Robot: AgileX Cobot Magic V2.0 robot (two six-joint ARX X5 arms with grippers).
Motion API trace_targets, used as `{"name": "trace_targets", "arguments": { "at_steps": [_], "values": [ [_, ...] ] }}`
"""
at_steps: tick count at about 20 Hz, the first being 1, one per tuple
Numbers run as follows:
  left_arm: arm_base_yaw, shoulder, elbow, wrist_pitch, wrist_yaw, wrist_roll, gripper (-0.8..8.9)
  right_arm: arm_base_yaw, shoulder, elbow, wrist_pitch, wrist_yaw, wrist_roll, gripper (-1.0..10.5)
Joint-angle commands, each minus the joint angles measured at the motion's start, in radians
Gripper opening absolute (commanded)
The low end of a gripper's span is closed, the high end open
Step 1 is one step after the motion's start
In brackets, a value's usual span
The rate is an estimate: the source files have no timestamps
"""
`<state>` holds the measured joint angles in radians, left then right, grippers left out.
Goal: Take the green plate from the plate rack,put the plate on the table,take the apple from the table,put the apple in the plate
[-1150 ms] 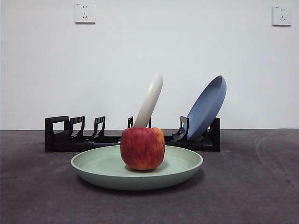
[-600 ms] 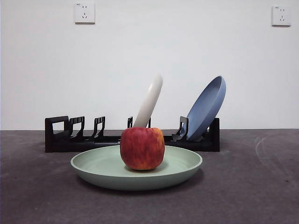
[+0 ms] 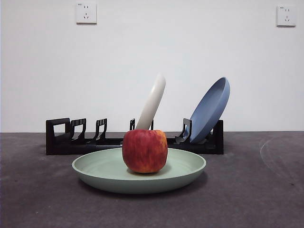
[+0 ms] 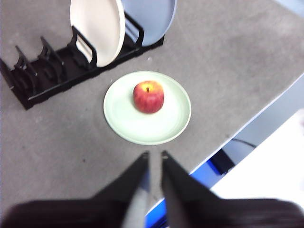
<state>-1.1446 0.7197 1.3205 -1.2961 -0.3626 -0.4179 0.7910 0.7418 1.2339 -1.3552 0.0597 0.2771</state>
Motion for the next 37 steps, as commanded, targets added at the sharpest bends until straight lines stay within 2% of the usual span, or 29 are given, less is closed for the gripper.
{"name": "trace_targets", "arguments": {
  "at_steps": [1,7,10,16,28,29,31,32,34,37],
  "values": [
    [-0.003,0.002,-0.005,-0.005,-0.004,-0.010,-0.08,0.002,0.000,-0.010,-0.011,0.000,0.007,-0.1],
    [-0.003,0.005,-0.005,-0.004,-0.004,-0.029,-0.08,0.002,0.000,-0.010,-0.006,0.000,0.014,-0.1],
    [-0.003,0.010,-0.005,-0.007,0.002,-0.063,-0.08,0.002,0.000,-0.010,-0.006,0.000,0.065,-0.1],
    [-0.003,0.020,-0.005,-0.005,-0.004,-0.064,-0.03,0.002,0.000,-0.010,-0.006,0.010,0.063,-0.1],
    [0.001,0.033,-0.005,-0.002,-0.005,-0.064,-0.03,0.002,0.001,-0.010,-0.006,0.153,0.060,0.0],
    [0.018,0.027,-0.005,-0.003,-0.002,-0.051,-0.04,0.002,0.001,-0.010,-0.006,0.164,0.060,0.0],
    [0.056,0.011,-0.003,-0.023,0.001,0.037,-0.03,0.002,0.001,-0.010,-0.006,0.177,0.060,0.0],
    [0.092,0.000,-0.003,-0.014,0.011,0.030,-0.03,0.002,0.001,-0.010,-0.006,0.183,0.060,0.0],
    [0.223,-0.032,-0.003,0.020,0.055,-0.021,-0.04,0.002,0.001,-0.010,-0.006,0.185,0.060,0.0],
    [0.465,-0.085,-0.020,0.122,0.045,-0.006,-0.03,0.002,0.002,-0.010,-0.006,0.185,0.060,0.0]
  ]
}}
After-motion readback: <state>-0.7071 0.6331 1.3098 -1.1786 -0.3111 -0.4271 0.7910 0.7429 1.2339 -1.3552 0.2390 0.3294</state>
